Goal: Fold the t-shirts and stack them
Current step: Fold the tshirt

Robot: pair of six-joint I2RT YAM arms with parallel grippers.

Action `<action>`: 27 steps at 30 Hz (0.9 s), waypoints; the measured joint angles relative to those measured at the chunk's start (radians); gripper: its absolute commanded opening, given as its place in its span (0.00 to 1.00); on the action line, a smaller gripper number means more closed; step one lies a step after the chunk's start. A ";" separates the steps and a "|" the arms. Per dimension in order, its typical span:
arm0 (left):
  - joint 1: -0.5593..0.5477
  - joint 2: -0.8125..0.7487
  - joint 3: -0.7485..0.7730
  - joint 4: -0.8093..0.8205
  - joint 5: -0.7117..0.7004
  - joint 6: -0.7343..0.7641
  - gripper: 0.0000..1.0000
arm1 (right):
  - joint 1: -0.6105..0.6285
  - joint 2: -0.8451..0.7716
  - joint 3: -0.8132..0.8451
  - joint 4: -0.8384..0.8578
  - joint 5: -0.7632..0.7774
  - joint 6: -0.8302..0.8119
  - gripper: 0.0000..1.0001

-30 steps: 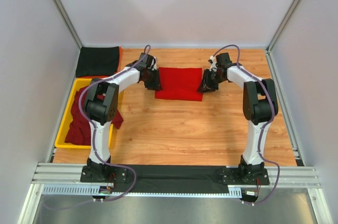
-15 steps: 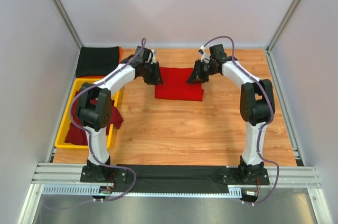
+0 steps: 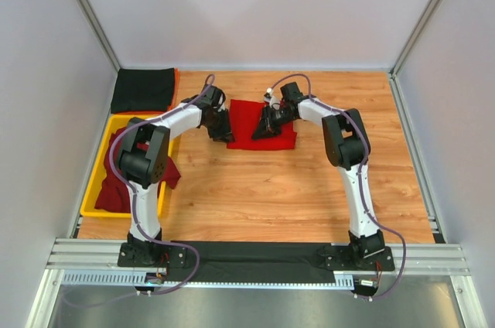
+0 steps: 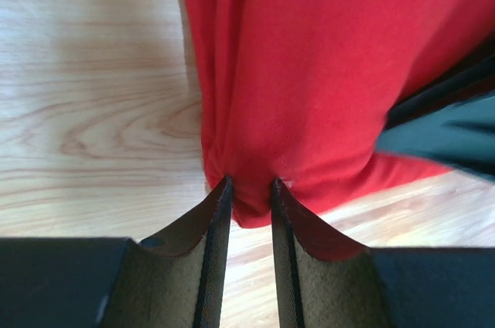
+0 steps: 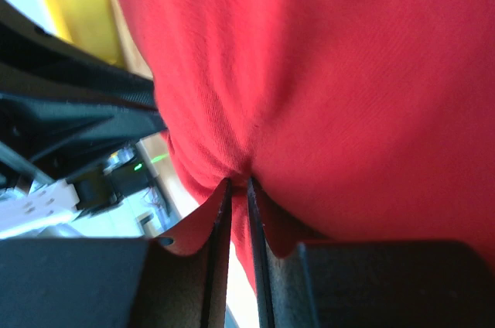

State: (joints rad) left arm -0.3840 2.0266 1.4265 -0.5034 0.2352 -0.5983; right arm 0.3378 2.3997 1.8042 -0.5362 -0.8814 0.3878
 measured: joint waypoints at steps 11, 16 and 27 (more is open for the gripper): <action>-0.006 -0.015 0.031 -0.068 -0.070 -0.029 0.35 | -0.007 -0.015 -0.001 -0.045 -0.011 -0.020 0.20; -0.005 -0.077 0.050 -0.133 -0.105 -0.022 0.36 | -0.012 -0.132 -0.075 -0.046 0.016 -0.019 0.22; -0.021 -0.105 -0.049 -0.039 -0.035 -0.026 0.34 | -0.067 -0.237 -0.273 0.014 0.042 -0.019 0.22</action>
State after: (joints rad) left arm -0.4053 1.9217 1.3773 -0.5419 0.1997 -0.6239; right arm 0.2707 2.1628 1.5311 -0.5224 -0.8394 0.3683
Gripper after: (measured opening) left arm 0.347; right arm 0.219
